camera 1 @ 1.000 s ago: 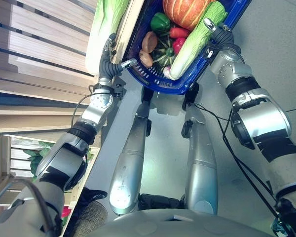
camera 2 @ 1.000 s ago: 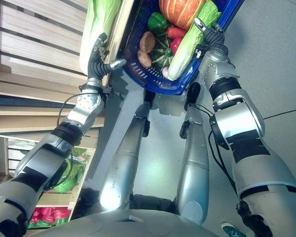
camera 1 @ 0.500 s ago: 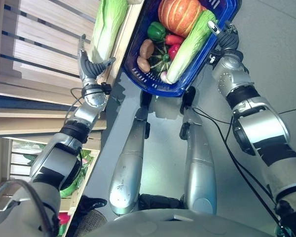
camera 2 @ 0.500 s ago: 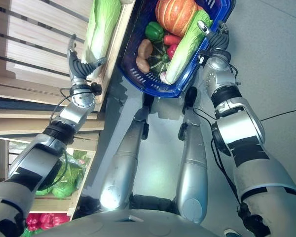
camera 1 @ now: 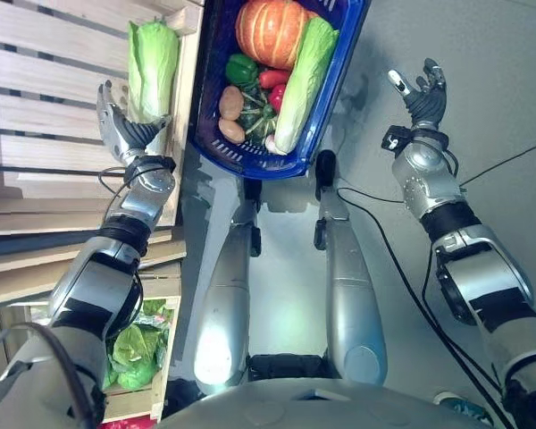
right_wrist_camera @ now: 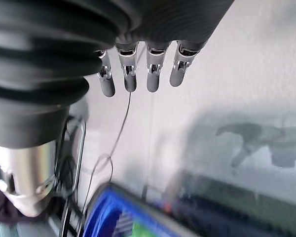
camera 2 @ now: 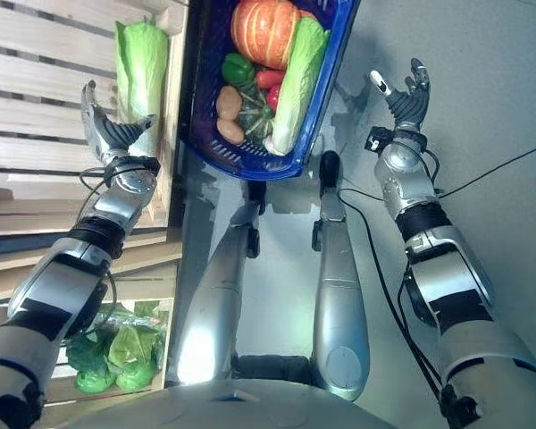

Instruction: Pick up fruits and vegetables into the basket

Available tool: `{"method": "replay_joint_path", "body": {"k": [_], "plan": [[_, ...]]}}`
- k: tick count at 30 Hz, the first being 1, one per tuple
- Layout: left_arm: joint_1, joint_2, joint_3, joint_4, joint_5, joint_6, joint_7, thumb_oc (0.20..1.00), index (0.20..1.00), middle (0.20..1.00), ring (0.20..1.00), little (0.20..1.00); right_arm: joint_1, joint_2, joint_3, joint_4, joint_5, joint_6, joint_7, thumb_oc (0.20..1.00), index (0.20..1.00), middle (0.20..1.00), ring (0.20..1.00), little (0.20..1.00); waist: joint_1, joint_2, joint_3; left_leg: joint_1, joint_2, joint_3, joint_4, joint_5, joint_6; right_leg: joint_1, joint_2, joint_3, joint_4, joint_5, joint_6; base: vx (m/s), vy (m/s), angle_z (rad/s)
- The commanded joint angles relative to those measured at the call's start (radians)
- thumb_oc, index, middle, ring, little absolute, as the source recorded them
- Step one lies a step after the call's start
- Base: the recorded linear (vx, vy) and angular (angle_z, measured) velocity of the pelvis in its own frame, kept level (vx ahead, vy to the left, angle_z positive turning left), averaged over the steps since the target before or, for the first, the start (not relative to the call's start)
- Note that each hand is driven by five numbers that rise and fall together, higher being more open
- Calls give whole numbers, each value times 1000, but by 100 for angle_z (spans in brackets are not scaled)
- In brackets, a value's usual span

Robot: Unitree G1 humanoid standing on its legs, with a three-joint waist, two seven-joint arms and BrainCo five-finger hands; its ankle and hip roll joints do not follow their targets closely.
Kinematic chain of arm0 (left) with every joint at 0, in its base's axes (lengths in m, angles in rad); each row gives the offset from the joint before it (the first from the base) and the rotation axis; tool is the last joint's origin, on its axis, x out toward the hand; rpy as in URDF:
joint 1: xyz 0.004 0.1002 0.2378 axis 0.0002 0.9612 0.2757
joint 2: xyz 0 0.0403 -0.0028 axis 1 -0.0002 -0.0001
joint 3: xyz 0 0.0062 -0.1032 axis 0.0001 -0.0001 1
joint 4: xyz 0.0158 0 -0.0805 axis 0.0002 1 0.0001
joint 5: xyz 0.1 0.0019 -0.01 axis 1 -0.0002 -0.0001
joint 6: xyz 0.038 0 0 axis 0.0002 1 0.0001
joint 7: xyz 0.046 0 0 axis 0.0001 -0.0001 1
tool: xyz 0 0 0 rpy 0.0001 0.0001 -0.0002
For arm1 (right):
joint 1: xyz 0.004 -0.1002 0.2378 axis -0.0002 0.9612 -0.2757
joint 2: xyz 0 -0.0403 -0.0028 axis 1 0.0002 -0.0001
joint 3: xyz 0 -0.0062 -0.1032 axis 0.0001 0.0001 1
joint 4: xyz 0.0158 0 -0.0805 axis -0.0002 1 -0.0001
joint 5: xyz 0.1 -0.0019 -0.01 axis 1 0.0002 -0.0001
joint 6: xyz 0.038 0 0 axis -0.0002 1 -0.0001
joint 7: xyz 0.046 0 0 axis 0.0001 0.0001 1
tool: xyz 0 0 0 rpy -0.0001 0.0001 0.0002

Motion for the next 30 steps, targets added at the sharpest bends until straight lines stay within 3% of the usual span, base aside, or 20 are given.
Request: {"method": "replay_joint_path", "body": {"k": [1, 11, 23, 30], "plan": [[14, 63, 80, 94, 39, 24, -18, 1000, 1000, 1000, 1000, 1000, 76, -38, -27, -51, -5, -82, -39, 1000, 1000, 1000, 1000, 1000, -20, -1, -45, 33, -16, 33, -77, 15, -8, 51, 67, -52, 75, -154, 18, -4, 8, -15], [-20, 77, 70, 317, -37, 42, -123, 1000, 1000, 1000, 1000, 1000, 134, -63, -101, 169, 39, -122, -19, 1000, 1000, 1000, 1000, 1000, -45, -21, -45, 26, -5, 44, -75, 3, -5, 53, 73, -45, 57, -159, 17, 9, 14, -6], [-25, 72, 93, 460, -120, 53, -222, 1000, 1000, 1000, 1000, 1000, 132, -83, -133, 338, 71, -102, 55, 1000, 1000, 1000, 1000, 1000, -48, -37, -45, 8, 0, 48, -62, -10, -1, 39, 78, -43, 58, -165, 11, 3, 1, -1], [-54, 65, 100, 507, -147, 79, -259, 1000, 1000, 1000, 1000, 1000, 105, -81, -125, 342, 60, -91, 58, 1000, 1000, 1000, 1000, 1000, -49, -51, -45, -10, 0, 46, -60, -16, -2, 22, 78, -42, 52, -163, 13, 0, 0, 0]]}}
